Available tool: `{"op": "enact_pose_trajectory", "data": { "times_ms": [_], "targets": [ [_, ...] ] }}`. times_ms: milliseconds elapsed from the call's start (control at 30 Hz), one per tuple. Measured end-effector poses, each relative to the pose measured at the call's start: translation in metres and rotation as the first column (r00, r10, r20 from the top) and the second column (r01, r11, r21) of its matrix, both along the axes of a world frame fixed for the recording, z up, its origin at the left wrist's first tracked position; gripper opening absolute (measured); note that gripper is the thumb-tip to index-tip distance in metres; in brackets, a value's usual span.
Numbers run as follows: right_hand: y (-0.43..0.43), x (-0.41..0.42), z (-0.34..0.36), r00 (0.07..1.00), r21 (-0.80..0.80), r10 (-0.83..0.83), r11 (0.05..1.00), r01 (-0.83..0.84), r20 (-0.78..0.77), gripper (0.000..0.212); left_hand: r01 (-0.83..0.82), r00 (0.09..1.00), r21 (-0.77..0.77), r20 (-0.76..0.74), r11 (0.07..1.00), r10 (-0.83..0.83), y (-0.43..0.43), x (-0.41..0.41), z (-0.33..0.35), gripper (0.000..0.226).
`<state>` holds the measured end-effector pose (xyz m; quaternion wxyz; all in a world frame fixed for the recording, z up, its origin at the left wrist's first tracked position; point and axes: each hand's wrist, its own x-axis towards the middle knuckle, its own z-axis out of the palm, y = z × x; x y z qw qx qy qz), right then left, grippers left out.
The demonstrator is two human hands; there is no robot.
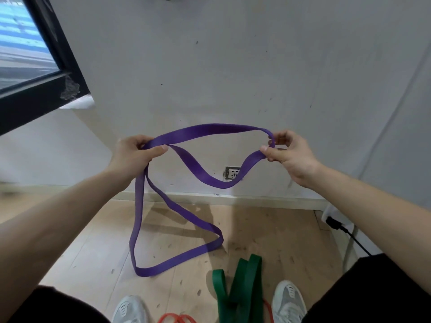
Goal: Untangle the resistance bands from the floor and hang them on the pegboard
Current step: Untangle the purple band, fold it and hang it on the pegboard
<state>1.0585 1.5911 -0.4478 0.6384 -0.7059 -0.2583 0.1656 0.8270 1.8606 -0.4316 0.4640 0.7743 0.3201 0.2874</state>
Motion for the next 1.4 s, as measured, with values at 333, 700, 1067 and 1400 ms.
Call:
{"op": "enact_pose_trajectory", "data": {
  "times_ms": [333, 700, 1067, 1400],
  "targets": [
    [-0.003, -0.005, 0.017, 0.969, 0.069, 0.124, 0.991, -0.112, -0.212, 0.036, 0.024, 0.999, 0.010, -0.046, 1.000, -0.024, 0.000, 0.003, -0.001, 0.023],
    [-0.006, 0.002, 0.020, 0.962, -0.027, 0.173, 0.983, -0.183, -0.212, 0.022, 0.049, 0.998, 0.002, -0.037, 0.999, -0.049, -0.006, 0.004, 0.002, 0.018],
    [-0.017, 0.023, 0.010, 0.864, -0.523, 0.323, 0.848, -0.083, 0.387, 0.048, 0.040, 0.999, 0.005, -0.001, 0.999, -0.040, -0.002, 0.003, 0.003, 0.021],
    [0.001, 0.009, 0.011, 0.808, -0.634, 0.475, 0.755, -0.170, 0.348, 0.056, 0.114, 0.993, -0.008, -0.014, 0.994, -0.114, -0.017, 0.010, 0.005, 0.017]
  ]
}}
